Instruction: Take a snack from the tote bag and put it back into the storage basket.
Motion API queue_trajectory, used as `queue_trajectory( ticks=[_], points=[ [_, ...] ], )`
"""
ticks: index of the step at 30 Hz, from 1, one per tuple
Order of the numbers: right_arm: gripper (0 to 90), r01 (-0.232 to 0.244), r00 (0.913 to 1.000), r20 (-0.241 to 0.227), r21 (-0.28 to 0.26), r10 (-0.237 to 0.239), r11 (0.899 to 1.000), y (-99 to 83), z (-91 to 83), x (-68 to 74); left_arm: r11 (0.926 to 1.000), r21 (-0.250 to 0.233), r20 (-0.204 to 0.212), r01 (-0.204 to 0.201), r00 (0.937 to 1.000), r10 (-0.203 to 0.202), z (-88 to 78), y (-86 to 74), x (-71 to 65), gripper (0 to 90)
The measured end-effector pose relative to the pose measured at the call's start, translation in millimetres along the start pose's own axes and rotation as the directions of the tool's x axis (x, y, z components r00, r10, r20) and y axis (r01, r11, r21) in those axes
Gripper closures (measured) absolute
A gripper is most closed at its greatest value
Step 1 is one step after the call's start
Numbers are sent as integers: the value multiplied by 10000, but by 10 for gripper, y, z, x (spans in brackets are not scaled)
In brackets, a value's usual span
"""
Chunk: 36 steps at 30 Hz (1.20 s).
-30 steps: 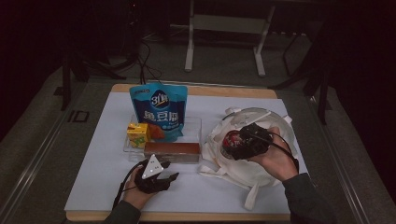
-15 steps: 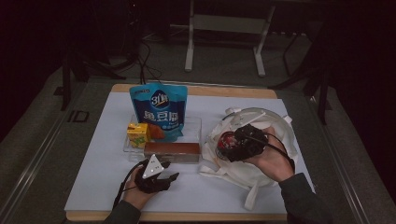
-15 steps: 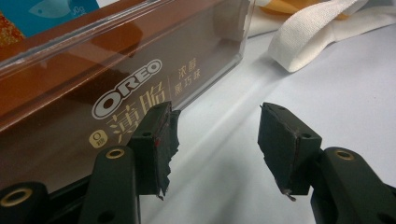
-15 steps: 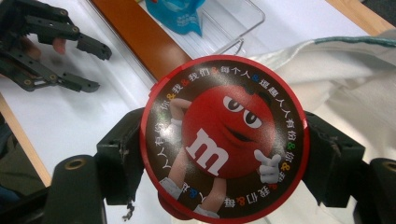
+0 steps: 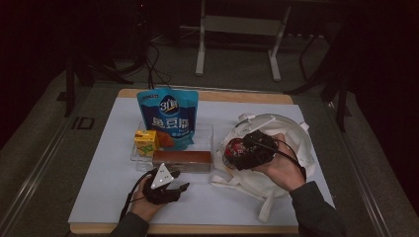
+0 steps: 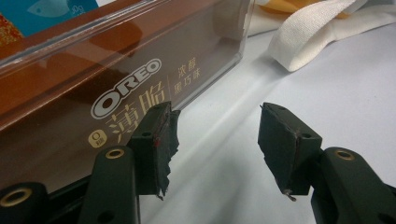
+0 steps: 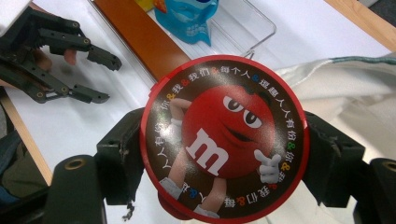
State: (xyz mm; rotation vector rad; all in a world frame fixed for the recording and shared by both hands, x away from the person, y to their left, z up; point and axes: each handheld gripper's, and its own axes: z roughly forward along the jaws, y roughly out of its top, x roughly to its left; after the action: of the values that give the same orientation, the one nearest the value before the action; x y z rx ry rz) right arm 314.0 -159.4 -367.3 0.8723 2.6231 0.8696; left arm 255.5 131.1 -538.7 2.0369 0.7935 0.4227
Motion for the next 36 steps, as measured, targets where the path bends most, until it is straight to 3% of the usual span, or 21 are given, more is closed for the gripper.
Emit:
queue_trajectory(
  ticks=[8, 36],
  points=[
    [255, 186, 9998, -113, -126, -187, 9997, 81, 15, 56, 10000, 10, 11, -4, 10000, 4, 0, 0, 1, 457],
    [255, 31, 9996, -276, -129, -34, 9999, 365, 214, 127, 10000, 20, 66, 5, 10000, -5, 3, 0, 4, 455]
  ],
)
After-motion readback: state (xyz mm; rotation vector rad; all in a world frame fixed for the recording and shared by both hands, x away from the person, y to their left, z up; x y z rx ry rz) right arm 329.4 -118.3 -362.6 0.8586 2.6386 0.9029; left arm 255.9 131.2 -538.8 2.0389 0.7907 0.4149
